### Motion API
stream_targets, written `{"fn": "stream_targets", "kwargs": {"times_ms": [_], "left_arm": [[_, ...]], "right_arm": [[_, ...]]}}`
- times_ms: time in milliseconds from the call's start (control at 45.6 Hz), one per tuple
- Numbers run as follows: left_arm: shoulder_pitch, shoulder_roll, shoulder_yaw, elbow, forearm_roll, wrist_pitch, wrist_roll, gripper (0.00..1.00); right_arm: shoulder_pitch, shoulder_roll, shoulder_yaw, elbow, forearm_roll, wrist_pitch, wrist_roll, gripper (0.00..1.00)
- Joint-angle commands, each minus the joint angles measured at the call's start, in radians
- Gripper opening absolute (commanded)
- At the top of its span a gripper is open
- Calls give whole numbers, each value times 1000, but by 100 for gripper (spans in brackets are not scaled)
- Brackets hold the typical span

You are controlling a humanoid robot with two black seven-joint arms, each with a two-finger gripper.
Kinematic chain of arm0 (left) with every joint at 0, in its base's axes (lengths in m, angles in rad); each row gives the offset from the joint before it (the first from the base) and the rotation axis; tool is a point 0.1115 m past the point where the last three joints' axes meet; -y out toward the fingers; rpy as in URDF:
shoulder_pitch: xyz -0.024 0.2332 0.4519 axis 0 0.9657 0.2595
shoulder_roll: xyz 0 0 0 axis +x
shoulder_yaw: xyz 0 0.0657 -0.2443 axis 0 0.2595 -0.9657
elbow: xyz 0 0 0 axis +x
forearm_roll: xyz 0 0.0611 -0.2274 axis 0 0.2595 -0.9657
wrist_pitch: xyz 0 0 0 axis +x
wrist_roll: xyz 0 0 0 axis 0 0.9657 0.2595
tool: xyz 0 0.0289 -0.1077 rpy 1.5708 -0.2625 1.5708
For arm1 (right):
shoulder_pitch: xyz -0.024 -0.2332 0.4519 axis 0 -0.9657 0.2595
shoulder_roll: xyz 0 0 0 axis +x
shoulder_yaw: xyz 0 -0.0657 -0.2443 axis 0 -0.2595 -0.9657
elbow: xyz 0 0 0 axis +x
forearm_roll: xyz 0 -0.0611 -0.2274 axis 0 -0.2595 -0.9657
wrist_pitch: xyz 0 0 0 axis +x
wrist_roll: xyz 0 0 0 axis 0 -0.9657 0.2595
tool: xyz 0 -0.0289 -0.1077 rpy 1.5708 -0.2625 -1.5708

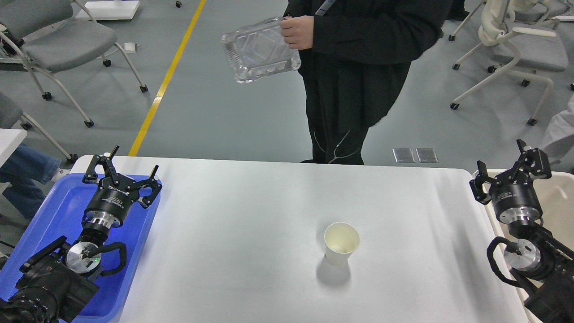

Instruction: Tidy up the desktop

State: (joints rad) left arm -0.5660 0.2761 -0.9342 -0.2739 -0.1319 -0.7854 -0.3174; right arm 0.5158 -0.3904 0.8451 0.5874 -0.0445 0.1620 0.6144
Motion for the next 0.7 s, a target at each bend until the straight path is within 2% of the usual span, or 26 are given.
{"fn": "stream_targets", "kwargs": {"times_ms": [0,680], "left_arm": [[0,0,0,-1,0,0,1,100],[0,0,0,-1,0,0,0,100]], "right_arm": [[1,1,0,-6,0,1,1,100],[-2,-19,-1,-1,-5,11,1,100]]}}
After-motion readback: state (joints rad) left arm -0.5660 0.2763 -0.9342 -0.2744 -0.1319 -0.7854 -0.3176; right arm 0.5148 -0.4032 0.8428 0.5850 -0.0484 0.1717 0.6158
